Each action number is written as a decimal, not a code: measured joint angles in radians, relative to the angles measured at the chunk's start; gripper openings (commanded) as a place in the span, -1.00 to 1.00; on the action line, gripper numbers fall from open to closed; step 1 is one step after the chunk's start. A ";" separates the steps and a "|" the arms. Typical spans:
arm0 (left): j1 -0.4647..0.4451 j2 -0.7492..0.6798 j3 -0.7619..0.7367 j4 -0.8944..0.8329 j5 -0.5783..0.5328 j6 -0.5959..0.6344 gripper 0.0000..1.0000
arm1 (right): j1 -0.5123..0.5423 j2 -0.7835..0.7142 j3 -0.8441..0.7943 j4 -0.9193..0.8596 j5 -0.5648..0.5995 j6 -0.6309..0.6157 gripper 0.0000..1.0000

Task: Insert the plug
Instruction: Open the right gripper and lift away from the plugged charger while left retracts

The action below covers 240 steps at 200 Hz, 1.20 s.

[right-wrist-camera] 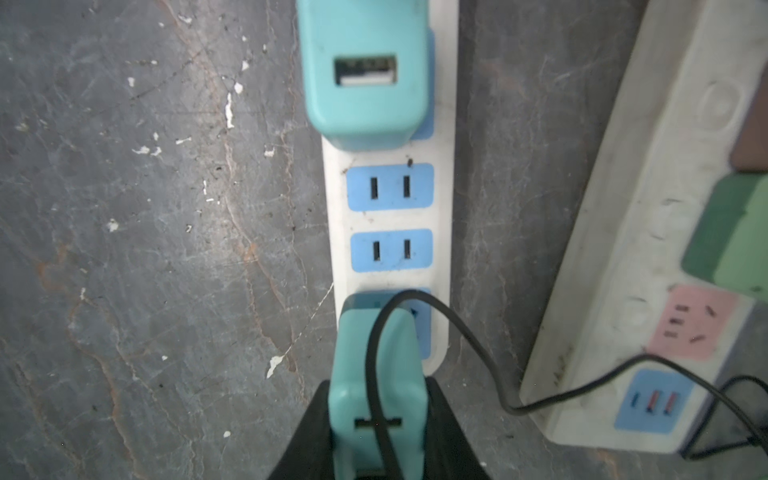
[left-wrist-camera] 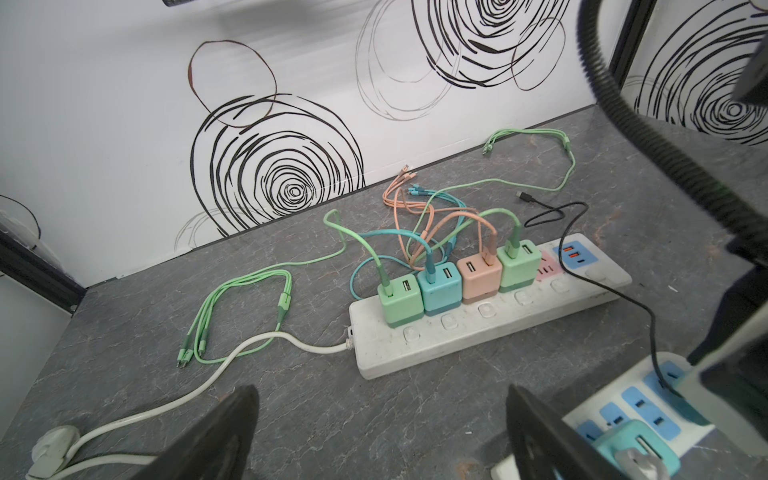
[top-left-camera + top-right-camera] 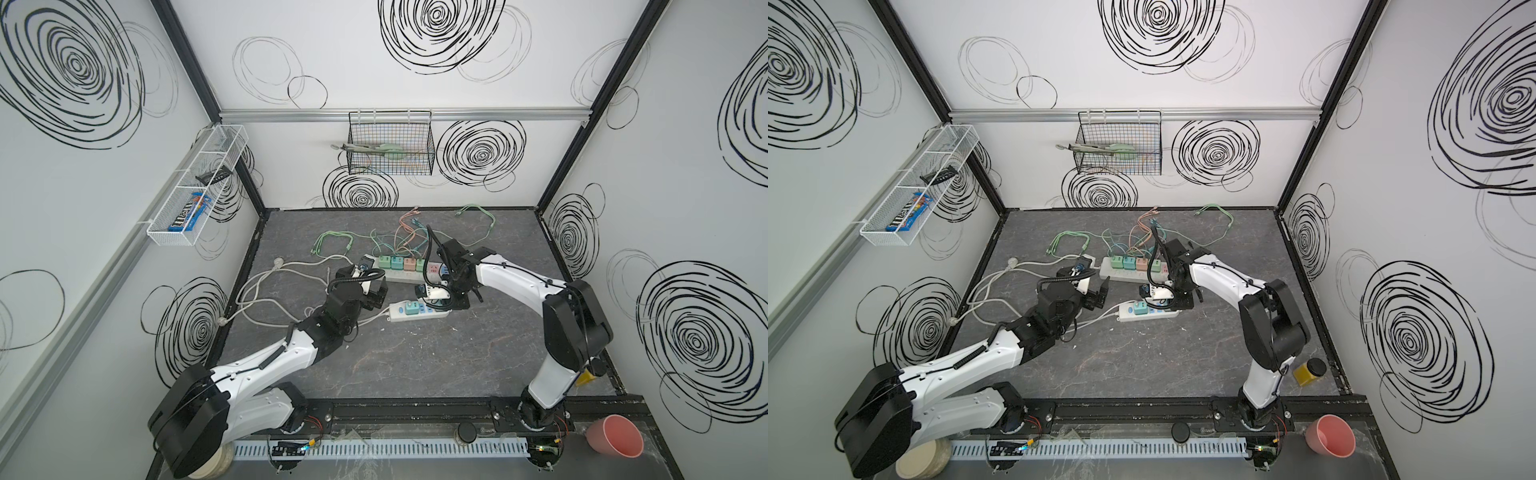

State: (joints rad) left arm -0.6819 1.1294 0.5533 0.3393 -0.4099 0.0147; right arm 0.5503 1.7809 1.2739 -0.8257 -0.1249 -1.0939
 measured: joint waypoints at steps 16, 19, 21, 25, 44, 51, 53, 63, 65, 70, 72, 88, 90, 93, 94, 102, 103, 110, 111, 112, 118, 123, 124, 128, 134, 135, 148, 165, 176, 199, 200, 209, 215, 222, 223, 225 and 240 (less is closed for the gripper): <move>0.006 0.000 0.000 0.000 0.000 0.001 0.92 | 0.001 0.035 0.040 -0.028 0.001 0.000 -1.00; 0.008 0.000 0.000 0.000 0.000 0.001 0.92 | 0.001 0.040 0.045 -0.033 0.002 0.000 -1.00; 0.009 0.000 0.000 0.000 0.000 0.001 0.92 | 0.001 0.041 0.047 -0.035 0.002 0.001 -1.00; 0.011 0.000 0.000 0.000 0.000 0.001 0.92 | 0.001 0.047 0.051 -0.040 0.003 0.001 -1.00; 0.022 0.000 0.000 0.000 0.002 0.001 0.93 | 0.001 0.061 0.060 -0.050 0.003 0.006 -1.00; 0.025 0.001 0.000 0.000 0.003 0.000 0.92 | 0.001 0.064 0.064 -0.054 0.003 0.010 -1.00; 0.026 0.001 0.000 0.000 0.003 0.000 0.92 | 0.001 0.066 0.065 -0.055 0.004 0.011 -1.00; 0.031 0.002 0.000 0.000 0.005 0.000 0.93 | 0.001 0.066 0.069 -0.060 0.006 0.016 -0.98; 0.031 0.002 0.000 0.000 0.006 0.000 0.92 | 0.002 0.066 0.070 -0.061 0.007 0.016 -0.94; 0.033 0.002 0.000 0.000 0.008 -0.001 0.92 | 0.002 0.064 0.072 -0.063 0.008 0.018 -0.82; 0.033 0.002 0.000 0.000 0.009 -0.001 0.92 | 0.002 0.062 0.073 -0.063 0.008 0.019 -0.78; 0.038 0.002 0.000 0.000 0.013 -0.004 0.92 | 0.003 0.058 0.073 -0.064 0.008 0.029 -0.41; 0.039 0.002 0.000 0.000 0.013 -0.005 0.92 | 0.003 0.056 0.073 -0.064 0.008 0.031 -0.36; 0.039 0.002 0.000 0.000 0.015 -0.005 0.92 | 0.003 0.056 0.073 -0.064 0.008 0.035 -0.30; 0.040 0.002 0.000 0.000 0.016 -0.006 0.93 | 0.003 0.056 0.073 -0.064 0.007 0.036 -0.25; 0.042 0.002 0.000 0.000 0.018 -0.009 0.93 | 0.003 0.053 0.072 -0.064 0.005 0.049 -0.02; 0.043 0.002 0.000 0.000 0.018 -0.009 0.92 | 0.003 0.053 0.071 -0.063 0.004 0.056 -0.01; 0.046 0.002 0.000 0.000 0.021 -0.013 0.92 | 0.005 0.052 0.066 -0.053 0.005 0.067 0.20; 0.047 0.002 0.000 0.000 0.022 -0.013 0.92 | 0.005 0.052 0.064 -0.050 0.005 0.071 0.29; 0.047 0.002 0.000 0.000 0.022 -0.014 0.92 | 0.005 0.052 0.063 -0.048 0.005 0.069 0.42; 0.051 0.002 0.000 0.000 0.024 -0.018 0.92 | 0.006 0.052 0.055 -0.035 0.006 0.085 0.96; 0.054 0.002 0.000 0.000 0.026 -0.023 0.92 | 0.006 0.049 0.047 -0.025 0.007 0.092 0.95; 0.055 0.002 0.000 0.000 0.027 -0.024 0.92 | 0.006 0.048 0.045 -0.024 0.008 0.094 0.95; 0.058 0.002 0.000 0.000 0.028 -0.027 0.92 | 0.006 0.046 0.038 -0.018 0.008 0.101 0.95; 0.063 0.002 0.001 0.000 0.029 -0.032 0.92 | 0.006 0.037 0.026 -0.008 0.011 0.111 0.95; 0.064 0.002 0.001 0.000 0.029 -0.034 0.93 | 0.006 0.034 0.022 -0.006 0.012 0.112 0.95; 0.075 0.002 0.003 0.000 0.031 -0.046 0.92 | 0.006 0.001 -0.012 0.008 0.018 0.128 0.95; 0.089 0.002 0.006 0.000 0.031 -0.064 0.92 | 0.005 -0.069 -0.064 0.024 0.021 0.147 0.95; 0.095 0.000 0.006 0.000 0.027 -0.074 0.92 | 0.005 -0.122 -0.097 0.037 0.022 0.155 0.95; 0.104 -0.002 0.006 0.015 -0.003 -0.092 0.92 | 0.000 -0.232 -0.164 0.073 0.023 0.170 0.95; 0.105 -0.002 0.006 0.016 -0.004 -0.092 0.93 | 0.000 -0.235 -0.166 0.074 0.023 0.171 0.95; 0.108 -0.002 0.006 0.032 -0.021 -0.096 0.92 | -0.002 -0.280 -0.191 0.090 0.029 0.174 0.95; 0.111 -0.002 0.006 0.045 -0.032 -0.098 0.92 | -0.005 -0.308 -0.208 0.103 0.033 0.176 0.95; 0.113 0.000 0.006 0.061 -0.045 -0.101 0.92 | -0.008 -0.340 -0.225 0.118 0.037 0.178 0.95; 0.114 0.001 0.007 0.064 -0.047 -0.101 0.92 | -0.009 -0.347 -0.229 0.122 0.039 0.179 0.95; 0.114 0.002 0.007 0.068 -0.050 -0.101 0.93 | -0.010 -0.354 -0.233 0.126 0.041 0.179 0.95; 0.116 0.018 0.015 0.106 -0.078 -0.101 0.92 | -0.020 -0.428 -0.272 0.171 0.047 0.190 0.95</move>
State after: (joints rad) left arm -0.5663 1.1469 0.5682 0.4450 -0.4877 -0.0864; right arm 0.5304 1.3525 1.0023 -0.6552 -0.0776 -0.9035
